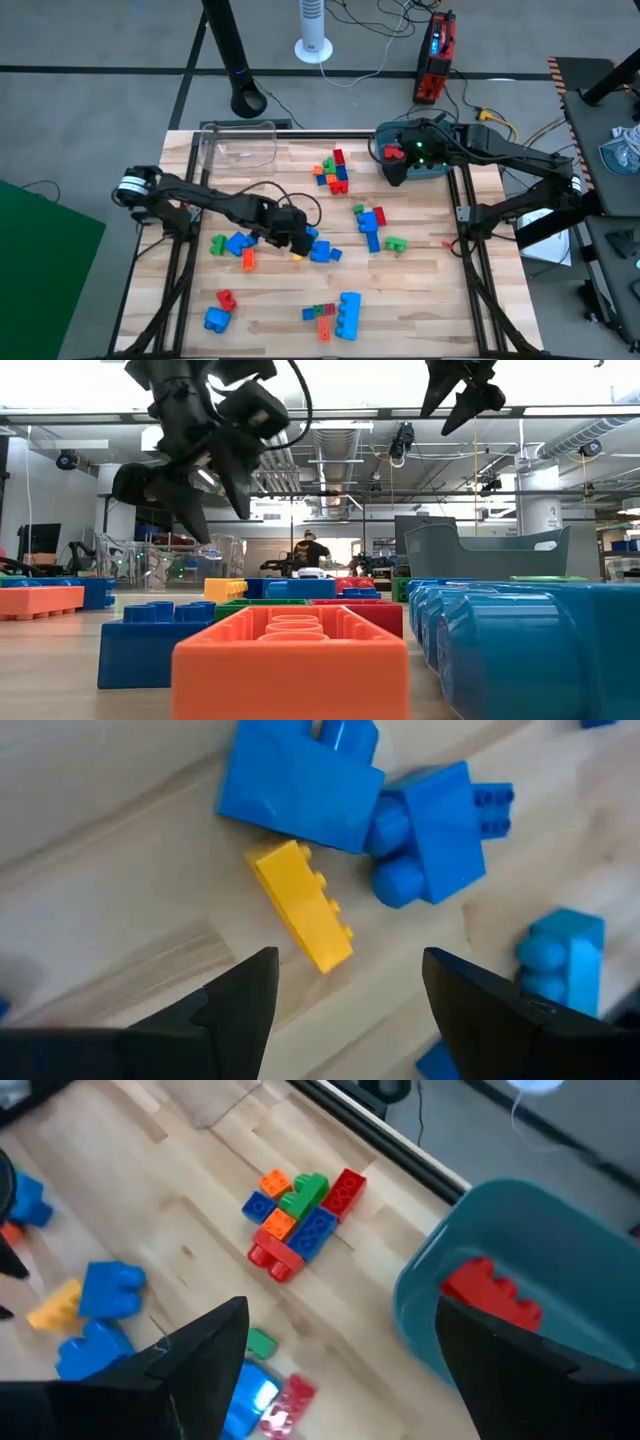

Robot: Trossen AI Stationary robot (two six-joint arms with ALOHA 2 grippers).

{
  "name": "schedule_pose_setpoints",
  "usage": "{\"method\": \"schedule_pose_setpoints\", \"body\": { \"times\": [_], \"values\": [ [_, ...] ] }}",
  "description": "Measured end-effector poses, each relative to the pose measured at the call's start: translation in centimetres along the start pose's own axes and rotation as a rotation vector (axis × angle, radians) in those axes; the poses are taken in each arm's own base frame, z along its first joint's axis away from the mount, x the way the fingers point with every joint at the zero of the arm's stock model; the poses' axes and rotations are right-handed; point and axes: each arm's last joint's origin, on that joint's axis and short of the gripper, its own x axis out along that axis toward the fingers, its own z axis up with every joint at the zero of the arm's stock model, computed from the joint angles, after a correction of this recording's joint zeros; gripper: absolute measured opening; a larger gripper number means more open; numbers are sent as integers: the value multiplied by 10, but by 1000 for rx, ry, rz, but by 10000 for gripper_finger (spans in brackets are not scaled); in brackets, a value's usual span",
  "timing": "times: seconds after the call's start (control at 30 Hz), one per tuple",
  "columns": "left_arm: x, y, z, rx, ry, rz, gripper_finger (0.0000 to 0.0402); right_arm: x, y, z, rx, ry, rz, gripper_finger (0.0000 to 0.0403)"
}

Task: Sort blocks by size
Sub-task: Put the small yellow game piece into the transparent bin

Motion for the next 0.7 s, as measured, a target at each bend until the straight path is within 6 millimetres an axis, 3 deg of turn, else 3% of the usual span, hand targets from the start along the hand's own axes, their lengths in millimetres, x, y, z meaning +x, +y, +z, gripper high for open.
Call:
{"method": "schedule_pose_setpoints", "body": {
  "times": [0.17,0.4,0.7],
  "values": [
    [15,-17,-4,-8,-51,47,235,-2,0,0,-91,-4,11,304],
    [34,-30,-10,26,-63,248,235,-6,-1,1,-156,-31,20,320],
    [50,-33,-9,11,-72,288,235,-7,-1,1,-211,-32,20,325]
  ]
}}
